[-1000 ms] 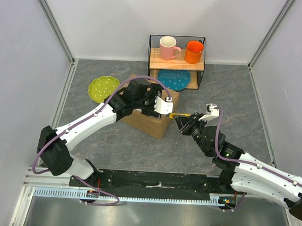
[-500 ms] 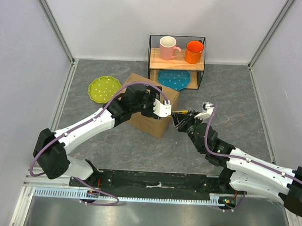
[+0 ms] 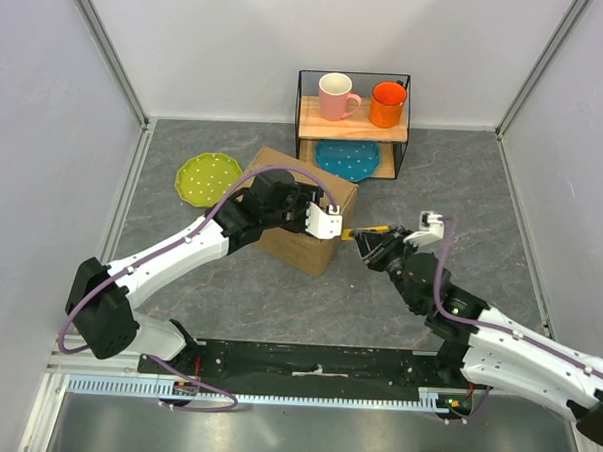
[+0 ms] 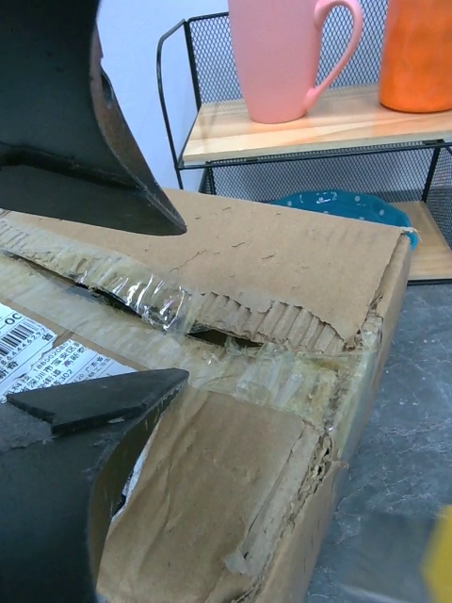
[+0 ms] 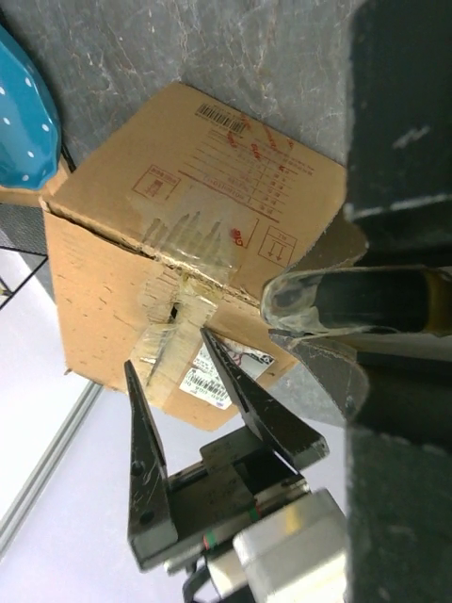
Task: Unpack the express box
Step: Cut the express box at the center of the board.
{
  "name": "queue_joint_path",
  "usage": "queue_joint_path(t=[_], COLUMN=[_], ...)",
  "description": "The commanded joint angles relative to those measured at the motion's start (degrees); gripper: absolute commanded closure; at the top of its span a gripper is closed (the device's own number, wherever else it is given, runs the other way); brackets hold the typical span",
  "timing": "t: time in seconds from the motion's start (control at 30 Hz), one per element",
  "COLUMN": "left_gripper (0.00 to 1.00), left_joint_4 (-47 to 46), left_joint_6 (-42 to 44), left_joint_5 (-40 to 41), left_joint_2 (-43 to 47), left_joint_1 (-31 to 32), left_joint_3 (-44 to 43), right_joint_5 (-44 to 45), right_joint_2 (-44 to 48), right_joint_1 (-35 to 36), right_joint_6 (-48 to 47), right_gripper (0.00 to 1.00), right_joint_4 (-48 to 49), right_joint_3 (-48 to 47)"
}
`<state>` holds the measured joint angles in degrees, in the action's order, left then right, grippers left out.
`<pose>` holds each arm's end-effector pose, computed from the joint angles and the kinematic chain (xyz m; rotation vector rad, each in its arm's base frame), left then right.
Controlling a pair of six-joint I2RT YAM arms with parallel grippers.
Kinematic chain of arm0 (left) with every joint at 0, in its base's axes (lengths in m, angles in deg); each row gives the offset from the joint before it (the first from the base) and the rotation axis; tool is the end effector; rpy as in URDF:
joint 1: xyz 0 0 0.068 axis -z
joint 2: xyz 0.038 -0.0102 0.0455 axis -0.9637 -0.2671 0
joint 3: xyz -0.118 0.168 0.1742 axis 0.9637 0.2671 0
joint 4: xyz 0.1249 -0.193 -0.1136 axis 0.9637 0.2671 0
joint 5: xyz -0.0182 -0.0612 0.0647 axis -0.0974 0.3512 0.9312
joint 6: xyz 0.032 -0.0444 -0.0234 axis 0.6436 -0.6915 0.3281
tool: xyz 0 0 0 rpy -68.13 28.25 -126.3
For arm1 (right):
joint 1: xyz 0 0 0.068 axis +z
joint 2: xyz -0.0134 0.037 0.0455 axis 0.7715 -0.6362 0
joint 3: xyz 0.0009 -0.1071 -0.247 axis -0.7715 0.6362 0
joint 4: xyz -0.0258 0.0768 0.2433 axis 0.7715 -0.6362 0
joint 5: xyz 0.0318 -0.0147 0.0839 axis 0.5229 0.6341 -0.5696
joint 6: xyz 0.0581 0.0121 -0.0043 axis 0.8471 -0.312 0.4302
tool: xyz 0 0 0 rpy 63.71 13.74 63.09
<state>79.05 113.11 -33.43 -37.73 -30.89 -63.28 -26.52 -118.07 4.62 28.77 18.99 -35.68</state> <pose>0.2275 -0.2248 0.2994 1.7492 1.2093 0.0569 0.1319 0.1487 0.2762 0.3910 1.7360 0.9189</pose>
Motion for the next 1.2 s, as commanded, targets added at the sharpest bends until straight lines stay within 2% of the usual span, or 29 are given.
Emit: queue_joint_path(t=[0.0, 0.13, 0.3, 0.43, 0.63, 0.73, 0.83, 1.0, 1.17], left_gripper=[0.33, 0.32, 0.35, 0.36, 0.35, 0.33, 0.33, 0.33, 0.30], left_joint_4=[10.30, 7.14, 5.28, 5.81, 7.74, 11.78, 14.51, 16.70, 18.55], left_joint_6=[-2.55, -3.26, -3.17, -3.61, -6.59, -8.44, -8.36, -7.31, -5.90], left_joint_5=[-1.70, 1.01, 5.85, 6.30, 2.61, -1.08, -3.10, -5.12, -8.46], left_joint_2=[-1.05, -1.14, -2.62, -2.90, 1.57, 4.13, 5.54, 7.82, 9.58], left_joint_1=[0.59, 0.77, 1.29, 1.21, 1.30, 1.38, 1.47, 1.47, 1.39], left_joint_3=[0.92, 0.49, -0.30, -0.48, -2.06, -4.34, -4.70, -1.72, 0.14], right_joint_5=[1.91, 2.79, 4.20, 5.34, 8.59, 10.70, 10.97, 7.81, 7.54], right_joint_2=[8.36, 14.43, 12.87, 7.52, -0.05, -3.82, -9.78, -19.11, -26.42], right_joint_1=[-0.18, -0.18, -0.36, -0.44, -2.02, -4.30, -7.82, -13.09, -14.24], right_joint_6=[4.90, 8.34, 8.53, 6.42, 2.56, -3.76, -11.23, -15.20, -19.05], right_gripper=[1.00, 1.00, 1.00, 1.00, 1.00, 1.00, 1.00, 1.00, 1.00], right_joint_4=[-8.13, -10.24, -10.78, -2.20, 4.77, 8.63, 15.73, 25.69, 32.72], right_joint_3=[2.83, 7.75, 6.89, 3.29, -2.77, -5.84, -8.05, -9.55, -10.08])
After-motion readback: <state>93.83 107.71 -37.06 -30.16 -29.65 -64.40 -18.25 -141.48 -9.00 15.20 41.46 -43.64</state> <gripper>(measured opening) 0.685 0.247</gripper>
